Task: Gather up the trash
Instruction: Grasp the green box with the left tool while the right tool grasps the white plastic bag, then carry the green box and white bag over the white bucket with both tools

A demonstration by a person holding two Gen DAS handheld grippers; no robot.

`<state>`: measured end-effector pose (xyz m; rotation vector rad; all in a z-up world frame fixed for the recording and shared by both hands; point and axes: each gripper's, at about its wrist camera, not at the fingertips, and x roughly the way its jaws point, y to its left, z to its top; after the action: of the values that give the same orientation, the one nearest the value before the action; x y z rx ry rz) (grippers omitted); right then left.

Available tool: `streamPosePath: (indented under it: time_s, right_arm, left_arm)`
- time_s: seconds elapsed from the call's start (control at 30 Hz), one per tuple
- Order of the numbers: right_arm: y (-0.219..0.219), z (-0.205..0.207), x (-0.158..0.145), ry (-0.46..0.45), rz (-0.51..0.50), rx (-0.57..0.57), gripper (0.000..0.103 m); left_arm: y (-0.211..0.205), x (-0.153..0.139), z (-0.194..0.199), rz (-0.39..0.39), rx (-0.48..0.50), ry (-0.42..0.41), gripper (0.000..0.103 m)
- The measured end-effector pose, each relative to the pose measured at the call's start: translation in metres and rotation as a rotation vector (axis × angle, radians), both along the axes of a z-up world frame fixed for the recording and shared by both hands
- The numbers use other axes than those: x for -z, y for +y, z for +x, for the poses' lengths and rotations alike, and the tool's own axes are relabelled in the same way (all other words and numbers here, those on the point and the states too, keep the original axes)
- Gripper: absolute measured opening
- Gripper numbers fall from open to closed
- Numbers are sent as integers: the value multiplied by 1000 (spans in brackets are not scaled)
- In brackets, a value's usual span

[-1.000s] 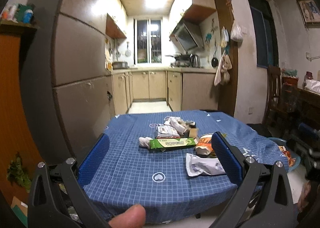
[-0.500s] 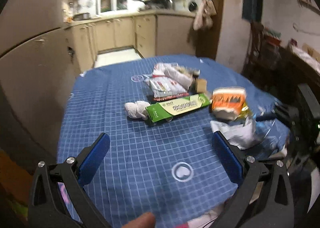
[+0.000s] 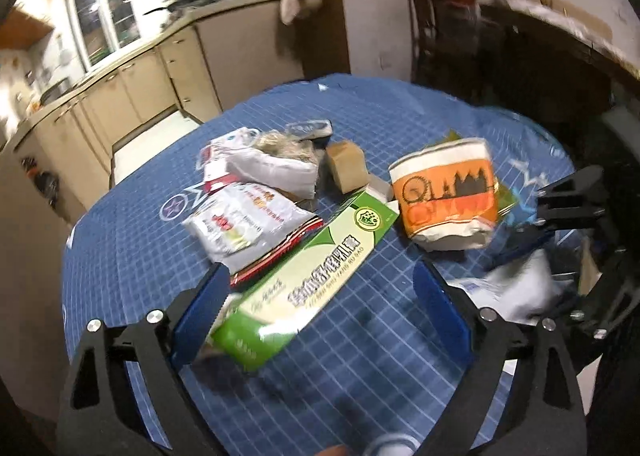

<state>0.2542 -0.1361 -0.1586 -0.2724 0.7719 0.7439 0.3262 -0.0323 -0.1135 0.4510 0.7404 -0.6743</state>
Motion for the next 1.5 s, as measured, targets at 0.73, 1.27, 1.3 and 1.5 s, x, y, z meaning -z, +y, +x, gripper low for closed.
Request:
streamPosePath:
  time_s: [0.73,1.27,1.3,1.5]
  right_arm:
    - [-22,1,0,61,78,60,55]
    - [-20,-29,-13,-29,144,119,47]
    - [-20,-34,-16,-43,157,126,47]
    - [-26,-62,-42,-146,254,231,47]
  left_arm:
    - [-26,35,20,142,72,66,51]
    - [-25,34,-13,78,-38,-30,37]
    - [-19,29,-21,52,-67,-46,35]
    - [18,-5,-62,-92,-244,-136,21]
